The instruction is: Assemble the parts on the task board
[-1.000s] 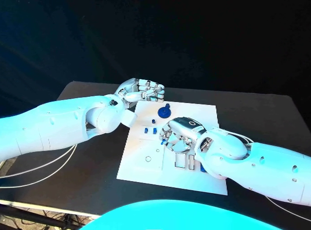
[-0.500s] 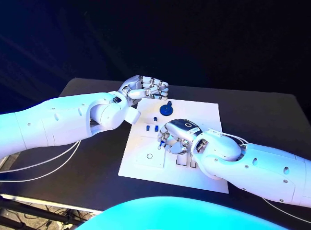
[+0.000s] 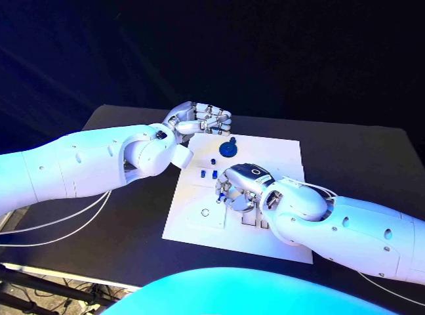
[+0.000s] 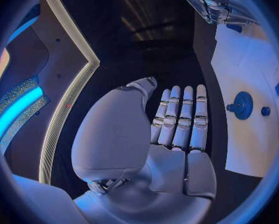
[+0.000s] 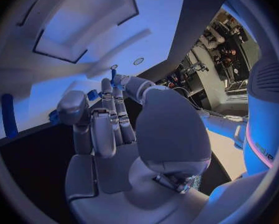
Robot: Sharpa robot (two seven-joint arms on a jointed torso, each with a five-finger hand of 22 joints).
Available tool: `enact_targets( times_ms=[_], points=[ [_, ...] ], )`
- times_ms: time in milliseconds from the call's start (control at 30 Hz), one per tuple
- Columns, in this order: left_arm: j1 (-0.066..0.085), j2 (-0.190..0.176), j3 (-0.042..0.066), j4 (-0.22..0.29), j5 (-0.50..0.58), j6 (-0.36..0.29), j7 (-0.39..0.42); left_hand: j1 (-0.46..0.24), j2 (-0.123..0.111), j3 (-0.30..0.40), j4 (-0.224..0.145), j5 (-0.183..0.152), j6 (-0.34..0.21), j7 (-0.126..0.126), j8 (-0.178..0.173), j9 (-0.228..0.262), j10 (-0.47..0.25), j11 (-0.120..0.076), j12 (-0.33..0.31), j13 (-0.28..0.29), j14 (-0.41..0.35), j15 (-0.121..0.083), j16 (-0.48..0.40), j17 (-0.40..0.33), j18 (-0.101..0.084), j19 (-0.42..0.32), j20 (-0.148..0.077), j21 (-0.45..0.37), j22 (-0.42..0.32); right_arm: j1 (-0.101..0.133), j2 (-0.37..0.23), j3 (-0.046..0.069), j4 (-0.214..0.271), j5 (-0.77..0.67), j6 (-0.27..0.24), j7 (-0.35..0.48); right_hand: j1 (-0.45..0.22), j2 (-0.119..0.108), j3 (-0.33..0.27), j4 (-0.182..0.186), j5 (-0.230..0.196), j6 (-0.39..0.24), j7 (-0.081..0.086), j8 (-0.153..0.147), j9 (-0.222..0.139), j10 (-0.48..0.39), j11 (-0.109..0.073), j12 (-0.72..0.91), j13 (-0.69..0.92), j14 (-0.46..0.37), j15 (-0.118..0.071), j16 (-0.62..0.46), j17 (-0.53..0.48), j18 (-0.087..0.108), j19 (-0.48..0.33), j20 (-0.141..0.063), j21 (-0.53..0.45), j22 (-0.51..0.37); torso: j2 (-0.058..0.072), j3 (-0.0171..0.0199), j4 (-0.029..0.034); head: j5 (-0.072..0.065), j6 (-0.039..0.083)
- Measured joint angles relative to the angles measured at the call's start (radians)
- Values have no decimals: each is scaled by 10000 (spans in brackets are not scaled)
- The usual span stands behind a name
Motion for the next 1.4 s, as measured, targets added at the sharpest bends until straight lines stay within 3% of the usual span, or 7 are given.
enact_targets(
  times_ms=[1167, 1400],
  points=[
    [1, 3, -1, -3, -7, 4, -27, 0, 0, 0, 0, 0, 0, 0, 0, -6, 0, 0, 0, 0, 36, 36, 0, 0, -1, 37, 37, -41, -17, -19, 232, -33, -153, -270, 414, -294, 65, 64, -2, 2, 10, -77, -19, 11, 66, 0, 0, -20, 5, 0, 1, 0, -78, 2, -38, -37, -74, -71, 0, 2, 1, 5, -30],
    [1, -3, -1, -2, -7, 4, -31, 0, 0, 0, 0, 0, 0, 0, 0, -6, 0, 0, 0, 0, 36, 36, 0, 1, -1, 37, 37, -40, -16, -17, 238, -45, -63, -315, 519, -309, 59, 62, -87, 62, 6, -127, 19, 71, 114, 16, 16, 0, 4, 1, 1, 0, -111, 3, -111, 36, -152, -143, 0, 5, -1, -1, -30]
  ],
)
